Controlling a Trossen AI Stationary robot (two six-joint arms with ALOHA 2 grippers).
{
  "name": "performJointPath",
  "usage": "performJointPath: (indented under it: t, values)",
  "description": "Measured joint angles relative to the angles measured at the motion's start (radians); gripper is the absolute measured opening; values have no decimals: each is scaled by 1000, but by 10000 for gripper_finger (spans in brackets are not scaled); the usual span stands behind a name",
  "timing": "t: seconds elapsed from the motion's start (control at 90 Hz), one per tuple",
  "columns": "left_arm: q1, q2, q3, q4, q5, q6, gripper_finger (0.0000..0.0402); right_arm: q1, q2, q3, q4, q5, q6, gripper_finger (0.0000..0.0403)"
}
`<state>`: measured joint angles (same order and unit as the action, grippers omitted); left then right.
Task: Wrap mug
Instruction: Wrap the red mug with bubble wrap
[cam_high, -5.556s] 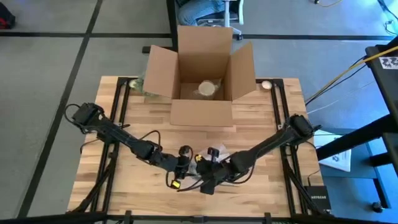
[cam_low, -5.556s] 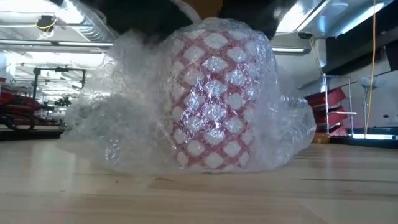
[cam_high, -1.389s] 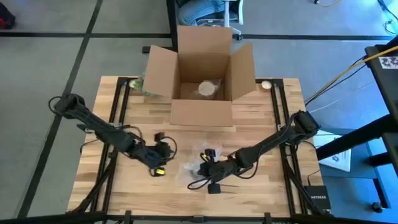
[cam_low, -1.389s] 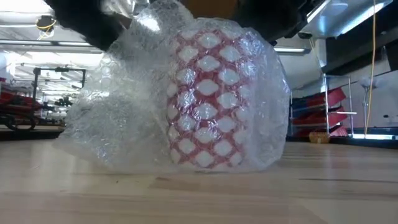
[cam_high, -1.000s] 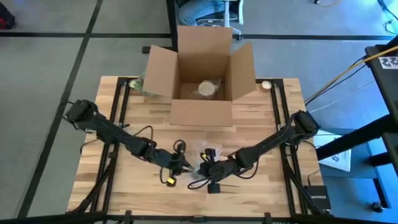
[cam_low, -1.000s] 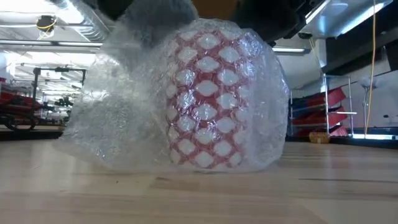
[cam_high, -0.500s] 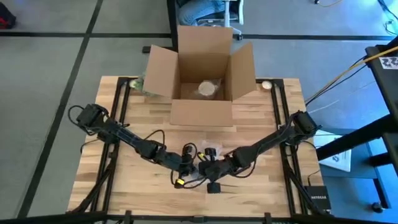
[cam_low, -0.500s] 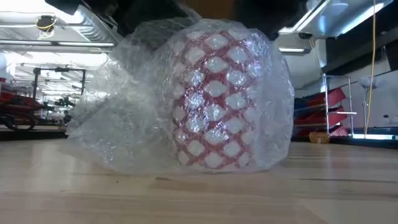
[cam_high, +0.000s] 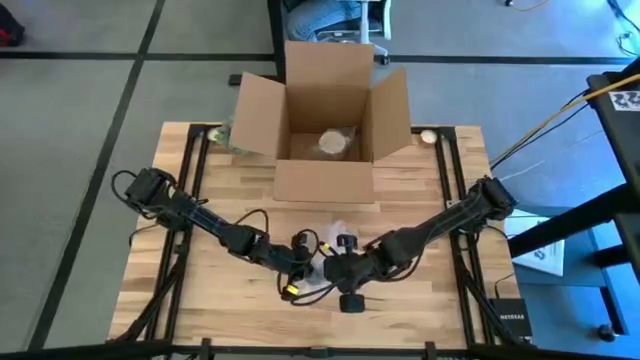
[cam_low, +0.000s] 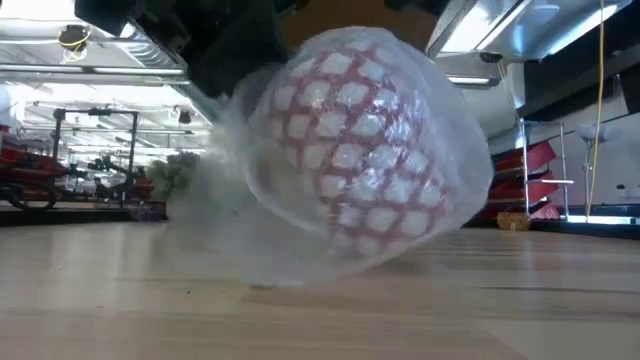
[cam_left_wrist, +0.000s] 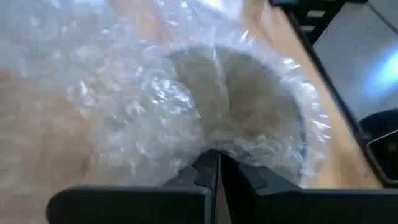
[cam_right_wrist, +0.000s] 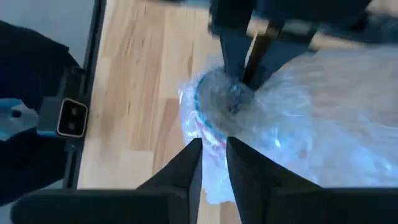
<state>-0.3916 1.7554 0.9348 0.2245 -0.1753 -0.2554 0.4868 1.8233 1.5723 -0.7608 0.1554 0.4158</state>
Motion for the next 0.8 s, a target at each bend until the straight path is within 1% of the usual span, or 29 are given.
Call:
performJointPath:
  t: [0.078,0.189,0.278,0.333,0.4,0.444,0.5,0.689,0.8]
  values:
    - [0,0,0,5,0,0,0,7,-4,-1,-33,45,31,60]
    - [0,0,3,6,1,2,0,32,-11,-1,-126,141,109,60]
    - [0,0,11,10,4,10,0,60,-11,-15,-205,151,195,60]
    - [0,0,16,11,4,19,0,91,-12,-43,-207,176,246,60]
    - [0,0,23,12,4,27,0,139,-16,-97,-177,246,303,60]
    - [0,-1,26,15,4,29,0,164,-18,-147,-119,291,335,60]
    - [2,-1,29,17,4,32,0,182,-14,-224,-13,307,352,60]
    - [5,-2,29,27,8,34,0,171,-7,-486,494,363,359,60]
    - [15,-2,30,29,23,25,0,152,-7,-581,697,346,323,60]
